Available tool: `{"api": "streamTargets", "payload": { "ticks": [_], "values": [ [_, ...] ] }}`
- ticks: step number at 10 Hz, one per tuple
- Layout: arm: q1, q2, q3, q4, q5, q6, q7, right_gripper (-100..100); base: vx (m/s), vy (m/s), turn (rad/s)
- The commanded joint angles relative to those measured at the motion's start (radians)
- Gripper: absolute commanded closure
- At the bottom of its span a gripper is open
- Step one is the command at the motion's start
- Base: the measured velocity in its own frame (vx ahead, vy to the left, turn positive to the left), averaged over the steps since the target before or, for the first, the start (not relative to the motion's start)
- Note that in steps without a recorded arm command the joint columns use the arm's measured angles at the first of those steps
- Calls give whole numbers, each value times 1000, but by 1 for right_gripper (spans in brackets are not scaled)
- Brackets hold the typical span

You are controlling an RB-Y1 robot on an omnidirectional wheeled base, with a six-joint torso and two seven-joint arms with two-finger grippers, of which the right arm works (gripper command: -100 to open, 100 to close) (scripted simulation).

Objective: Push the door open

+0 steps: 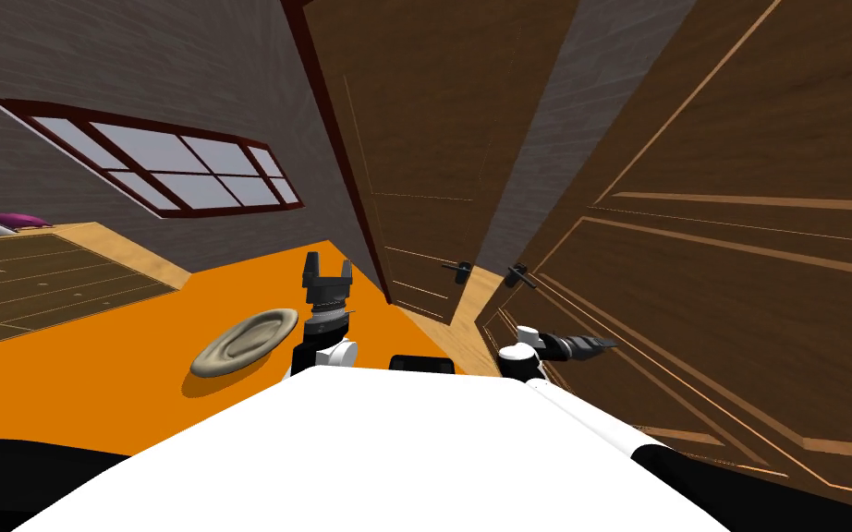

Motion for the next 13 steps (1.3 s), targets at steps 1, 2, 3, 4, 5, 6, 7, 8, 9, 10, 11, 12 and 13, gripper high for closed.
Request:
{"api": "streamTargets", "payload": {
  "ticks": [1,2,3,4,5,6,7,8,9,10,11,12,13],
  "values": [
    [2,-10,-3,3,-5,-17,9,-100,-113,-154,-67],
    [4,-16,-4,5,-7,-25,12,-100,-107,-171,-50],
    [2,-22,-4,10,-10,-37,17,-100,-86,-216,-41],
    [1,-28,-3,15,-14,-50,22,-100,-32,-213,-22],
    [-4,-32,-2,20,-17,-63,27,-100,-10,-207,-9],
    [-10,-36,1,27,-21,-79,33,-100,13,-210,14],
    [-15,-37,3,32,-24,-89,37,-100,36,-166,20],
    [-21,-37,5,36,-26,-99,41,-100,16,-162,8],
    [-25,-37,7,40,-28,-106,43,-100,52,-133,21],
    [-25,-37,7,40,-28,-106,43,-100,48,-73,0],
    [-34,-36,10,46,-31,-119,48,-100,61,-95,-3],
    [-42,-33,14,52,-34,-129,52,-100,71,-144,59],
    [-50,-30,17,57,-36,-139,56,-100,103,-136,122]
  ]
}}
